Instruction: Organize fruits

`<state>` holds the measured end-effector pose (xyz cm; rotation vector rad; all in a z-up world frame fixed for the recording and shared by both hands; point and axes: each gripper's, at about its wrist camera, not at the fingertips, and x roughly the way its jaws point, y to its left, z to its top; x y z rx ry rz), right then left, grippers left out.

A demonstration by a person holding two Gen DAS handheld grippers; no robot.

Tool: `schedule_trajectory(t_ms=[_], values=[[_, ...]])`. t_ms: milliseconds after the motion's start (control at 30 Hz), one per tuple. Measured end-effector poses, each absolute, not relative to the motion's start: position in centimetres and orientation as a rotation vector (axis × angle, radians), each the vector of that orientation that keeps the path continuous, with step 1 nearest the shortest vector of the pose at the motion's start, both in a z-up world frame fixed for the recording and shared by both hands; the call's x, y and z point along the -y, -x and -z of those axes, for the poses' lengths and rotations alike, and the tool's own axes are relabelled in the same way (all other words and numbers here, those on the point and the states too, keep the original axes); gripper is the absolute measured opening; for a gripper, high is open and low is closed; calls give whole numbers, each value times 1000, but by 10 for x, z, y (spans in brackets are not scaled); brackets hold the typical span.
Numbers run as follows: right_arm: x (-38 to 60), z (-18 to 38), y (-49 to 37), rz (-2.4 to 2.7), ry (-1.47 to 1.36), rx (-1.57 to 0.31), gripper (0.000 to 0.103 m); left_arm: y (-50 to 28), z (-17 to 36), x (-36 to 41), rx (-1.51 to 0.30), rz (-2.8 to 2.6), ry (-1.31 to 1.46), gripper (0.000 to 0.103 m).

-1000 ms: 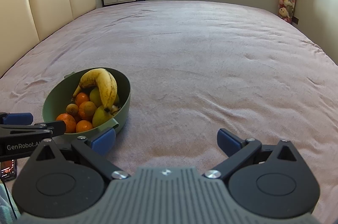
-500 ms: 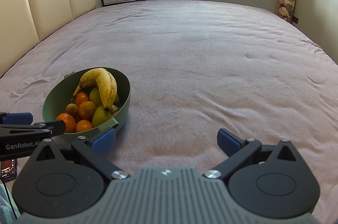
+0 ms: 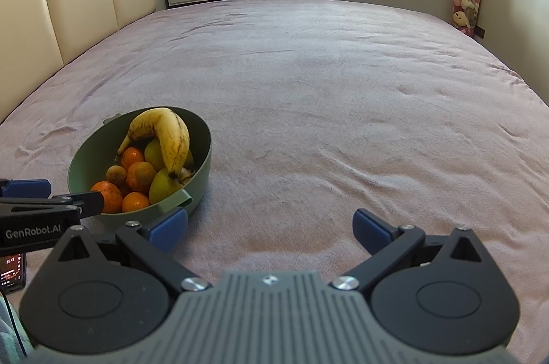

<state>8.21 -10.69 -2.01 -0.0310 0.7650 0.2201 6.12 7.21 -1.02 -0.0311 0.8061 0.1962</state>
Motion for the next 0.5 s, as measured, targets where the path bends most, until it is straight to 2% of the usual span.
schedule_trajectory(t_ms=[500], values=[[107,20,-82,-220,33,-766,99,-61,10,-73,-808,-197,34,86]])
